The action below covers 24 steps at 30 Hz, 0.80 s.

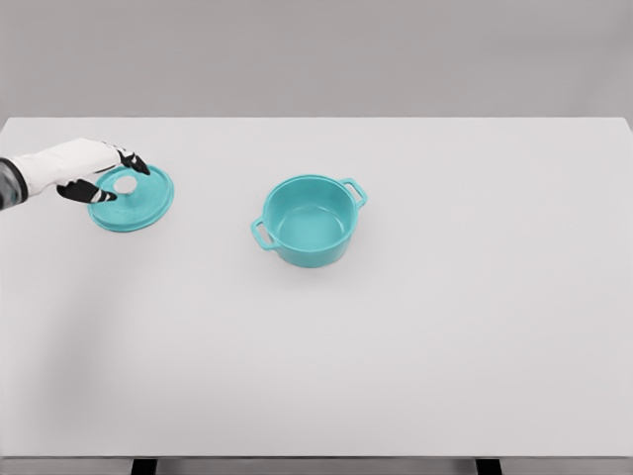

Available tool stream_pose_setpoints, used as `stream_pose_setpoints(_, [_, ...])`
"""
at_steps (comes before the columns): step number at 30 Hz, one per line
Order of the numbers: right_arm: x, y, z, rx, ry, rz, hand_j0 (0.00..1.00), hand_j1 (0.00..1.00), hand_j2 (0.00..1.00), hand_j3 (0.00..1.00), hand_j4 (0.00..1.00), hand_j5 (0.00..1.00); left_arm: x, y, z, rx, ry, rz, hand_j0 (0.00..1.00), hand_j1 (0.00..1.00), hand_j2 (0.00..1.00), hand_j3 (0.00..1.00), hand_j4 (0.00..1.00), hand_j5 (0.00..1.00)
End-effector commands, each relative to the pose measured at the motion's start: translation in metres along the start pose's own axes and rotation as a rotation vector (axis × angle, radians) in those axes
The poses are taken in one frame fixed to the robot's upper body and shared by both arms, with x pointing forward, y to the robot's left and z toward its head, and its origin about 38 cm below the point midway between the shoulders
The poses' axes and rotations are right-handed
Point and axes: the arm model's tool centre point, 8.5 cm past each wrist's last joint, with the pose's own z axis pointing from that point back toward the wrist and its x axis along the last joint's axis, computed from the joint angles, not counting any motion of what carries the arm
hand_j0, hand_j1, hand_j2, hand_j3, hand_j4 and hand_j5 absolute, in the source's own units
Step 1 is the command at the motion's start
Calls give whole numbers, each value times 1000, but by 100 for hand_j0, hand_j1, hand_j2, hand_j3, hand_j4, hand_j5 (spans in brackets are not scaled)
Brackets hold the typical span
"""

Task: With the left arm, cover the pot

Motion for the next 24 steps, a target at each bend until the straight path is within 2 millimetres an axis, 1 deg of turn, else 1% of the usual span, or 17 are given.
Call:
stream_pose_setpoints(1, [0, 0, 0, 0, 0, 0, 100, 100, 100, 100, 100, 100, -1, -2, -1, -1, 3, 12, 72, 72, 72, 72, 72, 72])
stream_pose_setpoints(5, [0, 0, 0, 0, 0, 0, 100, 100, 100, 100, 100, 100, -2, -7, -3, -8, 4, 25, 72, 72, 72, 72, 72, 72])
stream_pose_setpoints(9, [0, 0, 0, 0, 0, 0, 100, 100, 100, 100, 100, 100, -1, -7, -4, -8, 3, 25, 72, 72, 72, 72, 72, 72])
stream_pose_setpoints(13, [0, 0, 0, 0, 0, 0, 100, 100, 100, 100, 100, 100, 1, -2, -6, 1, -2, 22, 72, 72, 72, 72, 72, 72])
stream_pose_setpoints(24, [0, 0, 0, 0, 0, 0, 100, 100, 100, 100, 100, 100, 1, -6, -13, -12, 4, 38, 72, 72, 72, 72, 72, 72])
